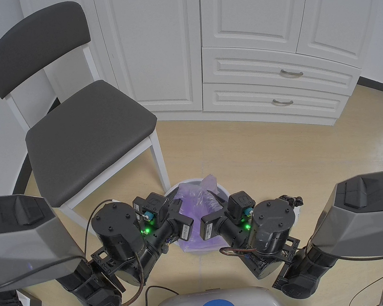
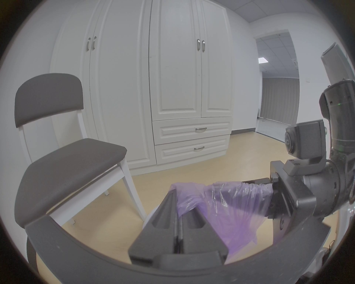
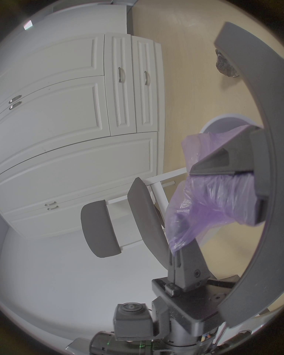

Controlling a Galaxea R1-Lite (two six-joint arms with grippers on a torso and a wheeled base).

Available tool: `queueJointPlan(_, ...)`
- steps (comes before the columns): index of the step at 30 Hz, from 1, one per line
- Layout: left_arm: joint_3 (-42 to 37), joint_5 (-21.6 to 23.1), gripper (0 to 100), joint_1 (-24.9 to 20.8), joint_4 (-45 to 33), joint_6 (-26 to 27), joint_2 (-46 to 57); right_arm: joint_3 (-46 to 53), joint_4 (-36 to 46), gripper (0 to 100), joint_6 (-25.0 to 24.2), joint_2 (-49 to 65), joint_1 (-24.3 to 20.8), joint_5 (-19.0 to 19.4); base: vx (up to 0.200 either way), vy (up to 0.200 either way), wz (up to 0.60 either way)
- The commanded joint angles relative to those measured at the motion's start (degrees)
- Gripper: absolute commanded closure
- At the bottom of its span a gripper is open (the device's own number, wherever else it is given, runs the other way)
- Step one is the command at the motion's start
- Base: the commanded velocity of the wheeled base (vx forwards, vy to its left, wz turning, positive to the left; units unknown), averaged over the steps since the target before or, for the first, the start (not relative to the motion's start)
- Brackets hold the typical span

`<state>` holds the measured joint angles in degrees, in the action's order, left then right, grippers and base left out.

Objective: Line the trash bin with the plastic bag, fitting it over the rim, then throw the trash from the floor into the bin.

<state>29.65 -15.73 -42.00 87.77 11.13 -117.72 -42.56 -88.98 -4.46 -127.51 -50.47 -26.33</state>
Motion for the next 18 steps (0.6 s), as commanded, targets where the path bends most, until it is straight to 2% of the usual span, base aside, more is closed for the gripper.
queueJointPlan(1,1.55,-0.09,100,0.78,0.03,-0.5,-2.86,-1.04,-1.02,100,-0.64,-1.69,0.37,0.05,0.0,0.0,0.0)
queueJointPlan(10,5.33,-0.09,100,2.53,0.03,-1.81,-7.43,-7.1,-1.02,100,-4.15,-8.01,2.74,0.4,0.0,0.0,0.0)
queueJointPlan(18,5.42,-0.09,100,2.71,0.03,-1.9,-8.05,-10.7,-1.02,100,-9.07,-12.14,4.15,3.66,0.0,0.0,0.0)
